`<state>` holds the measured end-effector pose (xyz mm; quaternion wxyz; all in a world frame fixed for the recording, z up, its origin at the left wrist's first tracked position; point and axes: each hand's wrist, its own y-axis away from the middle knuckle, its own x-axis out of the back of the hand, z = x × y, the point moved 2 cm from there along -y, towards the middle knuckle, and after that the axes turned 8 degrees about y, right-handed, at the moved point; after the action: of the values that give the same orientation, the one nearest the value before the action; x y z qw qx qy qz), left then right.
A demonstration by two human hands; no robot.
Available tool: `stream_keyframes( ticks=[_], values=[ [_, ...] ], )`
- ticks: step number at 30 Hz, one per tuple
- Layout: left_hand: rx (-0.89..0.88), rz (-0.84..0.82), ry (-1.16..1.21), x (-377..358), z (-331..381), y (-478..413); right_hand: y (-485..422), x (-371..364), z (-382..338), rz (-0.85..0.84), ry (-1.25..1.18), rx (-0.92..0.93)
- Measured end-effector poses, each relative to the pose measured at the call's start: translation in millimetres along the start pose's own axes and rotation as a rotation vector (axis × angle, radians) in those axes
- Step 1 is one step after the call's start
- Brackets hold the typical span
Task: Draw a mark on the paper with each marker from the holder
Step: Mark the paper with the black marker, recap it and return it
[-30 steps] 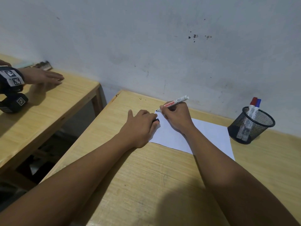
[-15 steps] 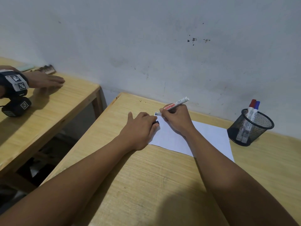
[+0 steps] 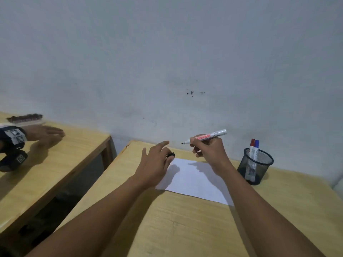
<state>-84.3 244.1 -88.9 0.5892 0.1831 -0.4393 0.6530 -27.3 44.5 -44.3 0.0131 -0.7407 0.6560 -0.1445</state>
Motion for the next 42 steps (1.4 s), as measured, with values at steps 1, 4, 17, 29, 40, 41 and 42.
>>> stream_keyframes(
  ticks=[1,4,17,29,40,41,42],
  values=[
    [-0.006,0.021,0.021,5,13,-6,5,7,-7,0.004,0.002,0.01],
    [-0.065,0.056,0.031,17,53,-21,21,27,-30,0.026,0.013,0.041],
    [-0.315,0.182,0.0,36,171,-21,77,93,-92,0.105,0.147,0.078],
    [-0.224,0.098,-0.097,27,214,-43,90,139,-81,0.629,0.606,0.009],
    [-0.36,0.025,-0.058,-12,257,-103,56,199,-61,0.476,1.188,0.265],
    [-0.359,0.045,0.014,-17,258,-109,50,202,-56,0.462,1.066,0.203],
    [-0.343,0.059,0.096,-23,258,-113,45,206,-51,0.461,0.909,0.14]
  ],
)
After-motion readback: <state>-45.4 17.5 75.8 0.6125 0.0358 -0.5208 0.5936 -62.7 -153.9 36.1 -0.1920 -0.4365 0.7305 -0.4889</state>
